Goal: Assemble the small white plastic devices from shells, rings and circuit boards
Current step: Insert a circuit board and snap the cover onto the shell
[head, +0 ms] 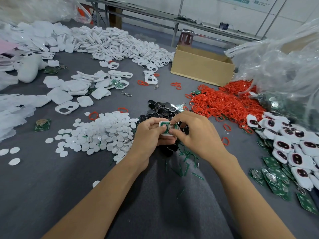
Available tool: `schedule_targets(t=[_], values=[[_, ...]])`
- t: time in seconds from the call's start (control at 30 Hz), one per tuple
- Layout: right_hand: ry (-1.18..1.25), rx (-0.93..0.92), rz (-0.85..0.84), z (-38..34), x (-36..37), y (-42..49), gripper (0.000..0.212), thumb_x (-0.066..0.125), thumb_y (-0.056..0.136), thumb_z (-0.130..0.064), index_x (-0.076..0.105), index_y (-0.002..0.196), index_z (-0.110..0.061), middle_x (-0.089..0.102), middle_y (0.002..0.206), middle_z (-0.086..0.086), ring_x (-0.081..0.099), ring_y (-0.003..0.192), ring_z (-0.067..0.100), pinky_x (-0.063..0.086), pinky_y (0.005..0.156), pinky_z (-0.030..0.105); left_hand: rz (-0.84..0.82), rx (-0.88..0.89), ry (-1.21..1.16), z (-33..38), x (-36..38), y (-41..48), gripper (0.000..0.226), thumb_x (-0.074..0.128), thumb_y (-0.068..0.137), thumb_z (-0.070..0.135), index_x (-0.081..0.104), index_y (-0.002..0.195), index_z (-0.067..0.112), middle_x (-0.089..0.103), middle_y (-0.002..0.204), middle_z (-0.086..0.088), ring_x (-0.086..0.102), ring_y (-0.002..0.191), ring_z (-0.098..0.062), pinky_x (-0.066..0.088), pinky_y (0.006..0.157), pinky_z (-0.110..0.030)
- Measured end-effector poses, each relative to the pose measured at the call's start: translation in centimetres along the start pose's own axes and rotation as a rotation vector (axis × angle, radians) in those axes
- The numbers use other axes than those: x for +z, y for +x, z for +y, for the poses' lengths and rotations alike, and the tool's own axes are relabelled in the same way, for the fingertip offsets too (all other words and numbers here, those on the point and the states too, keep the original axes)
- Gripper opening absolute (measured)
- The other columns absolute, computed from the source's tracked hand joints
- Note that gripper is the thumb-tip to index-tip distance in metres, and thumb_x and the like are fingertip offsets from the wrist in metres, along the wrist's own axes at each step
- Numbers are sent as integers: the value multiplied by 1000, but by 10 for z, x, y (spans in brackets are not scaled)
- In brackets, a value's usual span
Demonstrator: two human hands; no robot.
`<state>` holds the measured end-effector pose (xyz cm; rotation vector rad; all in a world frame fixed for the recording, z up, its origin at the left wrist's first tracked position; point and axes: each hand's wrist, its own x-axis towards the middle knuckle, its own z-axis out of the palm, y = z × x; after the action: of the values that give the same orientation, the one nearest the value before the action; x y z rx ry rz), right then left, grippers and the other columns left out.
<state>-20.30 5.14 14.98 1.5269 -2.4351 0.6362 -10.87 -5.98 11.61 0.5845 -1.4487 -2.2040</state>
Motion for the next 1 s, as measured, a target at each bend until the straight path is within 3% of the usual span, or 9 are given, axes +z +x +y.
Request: schedule_targets(t=[0.3, 0.63, 0.87, 1.0], values=[[23, 4, -14, 0, 3, 0, 19, 69, 85, -27, 67, 101, -18, 66, 104, -6, 59, 97, 17, 48, 79, 38, 17, 0, 38, -3, 0, 1, 19, 48, 97, -5, 63, 106, 1, 72, 82, -15, 70, 60, -24, 61, 62, -29], [59, 18, -10, 1, 4, 0, 17, 69, 85, -26, 67, 99, -18, 64, 99, -7, 59, 87, 16, 49, 74, 39, -5, -13, 10, 0, 1, 1, 22, 52, 90, -11, 62, 107, 0, 71, 83, -15, 69, 60, -20, 60, 60, -27], [126, -15, 21, 3, 1, 0, 12, 67, 88, -26, 65, 98, -20, 61, 96, -12, 55, 78, 9, 49, 72, 36, 0, -38, -66, 0, -1, 4, 20, 46, 100, 10, 65, 100, 3, 71, 74, -11, 69, 61, -23, 61, 62, -31], [145, -53, 121, 6, -6, 0, 11, 63, 90, -12, 68, 100, -12, 65, 109, -3, 60, 94, 13, 49, 84, 32, -7, -41, -115, 0, -2, 5, 29, 41, 99, 13, 68, 92, 5, 73, 80, -15, 70, 64, -25, 60, 60, -32]])
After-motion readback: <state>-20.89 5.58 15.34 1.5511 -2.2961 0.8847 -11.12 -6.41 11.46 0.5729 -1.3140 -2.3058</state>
